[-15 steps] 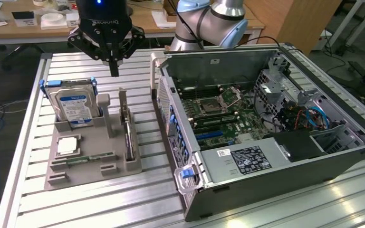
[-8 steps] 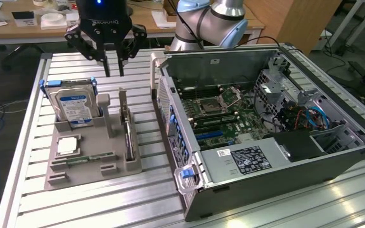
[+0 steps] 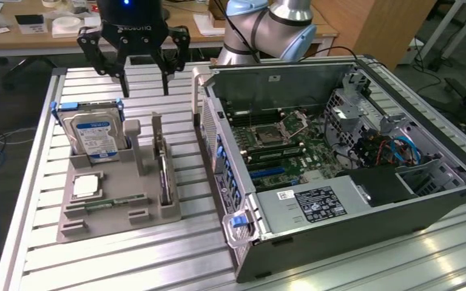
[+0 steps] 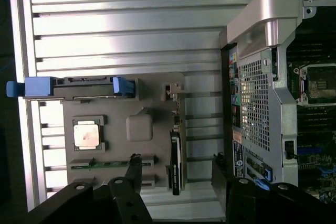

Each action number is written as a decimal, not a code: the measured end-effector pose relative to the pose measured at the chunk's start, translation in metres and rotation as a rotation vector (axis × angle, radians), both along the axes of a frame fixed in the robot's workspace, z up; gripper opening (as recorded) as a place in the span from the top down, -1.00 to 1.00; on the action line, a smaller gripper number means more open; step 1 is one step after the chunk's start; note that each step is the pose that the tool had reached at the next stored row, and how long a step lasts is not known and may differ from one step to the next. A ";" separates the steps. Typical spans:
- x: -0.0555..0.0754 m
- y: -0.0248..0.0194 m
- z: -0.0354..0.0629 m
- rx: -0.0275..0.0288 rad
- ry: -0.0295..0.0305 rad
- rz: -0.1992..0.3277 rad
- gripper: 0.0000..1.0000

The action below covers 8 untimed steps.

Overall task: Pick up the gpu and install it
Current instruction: 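Pick up the gpu and move the gpu toward the slot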

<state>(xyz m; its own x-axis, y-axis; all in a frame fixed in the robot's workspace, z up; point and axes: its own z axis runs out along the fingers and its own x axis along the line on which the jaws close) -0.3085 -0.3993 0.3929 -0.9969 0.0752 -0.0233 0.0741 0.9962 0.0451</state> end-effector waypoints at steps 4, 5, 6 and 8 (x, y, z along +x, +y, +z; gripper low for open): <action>0.000 -0.0007 -0.0018 -0.0002 0.0026 0.021 -0.29; 0.000 -0.0024 -0.0022 -0.0003 0.0032 0.023 -0.29; 0.000 -0.0046 -0.0026 -0.0001 0.0048 0.023 -0.29; 0.001 -0.0079 -0.0034 0.0002 0.0185 0.023 -0.29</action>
<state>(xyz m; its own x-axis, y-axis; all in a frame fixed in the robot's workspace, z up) -0.3079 -0.4072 0.3895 -0.9986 0.0525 -0.0048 0.0522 0.9977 0.0441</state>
